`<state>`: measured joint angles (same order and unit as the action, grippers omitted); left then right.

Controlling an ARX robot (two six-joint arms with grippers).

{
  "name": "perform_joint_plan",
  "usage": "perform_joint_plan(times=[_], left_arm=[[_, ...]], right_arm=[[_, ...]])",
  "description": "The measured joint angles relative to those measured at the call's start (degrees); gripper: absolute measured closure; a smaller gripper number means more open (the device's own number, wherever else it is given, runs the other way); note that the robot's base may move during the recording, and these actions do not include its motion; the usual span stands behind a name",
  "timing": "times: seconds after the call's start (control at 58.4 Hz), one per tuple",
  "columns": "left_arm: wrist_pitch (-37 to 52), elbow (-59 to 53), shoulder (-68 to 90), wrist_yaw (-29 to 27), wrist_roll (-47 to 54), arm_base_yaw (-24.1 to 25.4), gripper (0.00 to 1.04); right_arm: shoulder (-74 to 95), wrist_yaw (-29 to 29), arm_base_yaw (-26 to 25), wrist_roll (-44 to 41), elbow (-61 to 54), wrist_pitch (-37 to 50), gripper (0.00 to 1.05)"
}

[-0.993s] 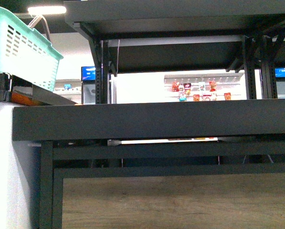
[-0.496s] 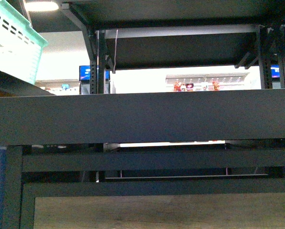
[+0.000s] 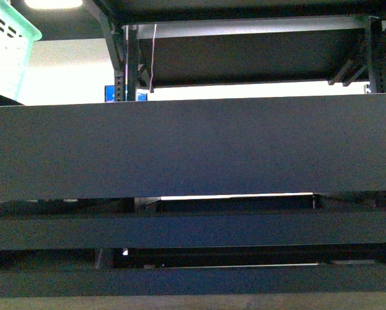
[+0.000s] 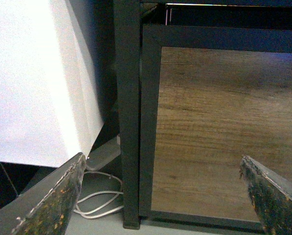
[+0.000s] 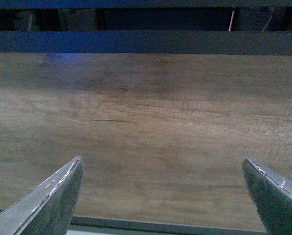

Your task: Pick lemon from shelf

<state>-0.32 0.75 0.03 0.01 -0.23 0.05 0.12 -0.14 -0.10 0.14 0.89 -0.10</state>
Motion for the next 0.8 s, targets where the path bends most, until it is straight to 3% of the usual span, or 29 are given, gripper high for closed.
perform_joint_plan(times=[0.804], left_arm=[[0.0,0.0,0.0,0.0,0.0,0.0,0.08]], right_arm=[[0.0,0.1,0.0,0.0,0.0,0.0,0.07]])
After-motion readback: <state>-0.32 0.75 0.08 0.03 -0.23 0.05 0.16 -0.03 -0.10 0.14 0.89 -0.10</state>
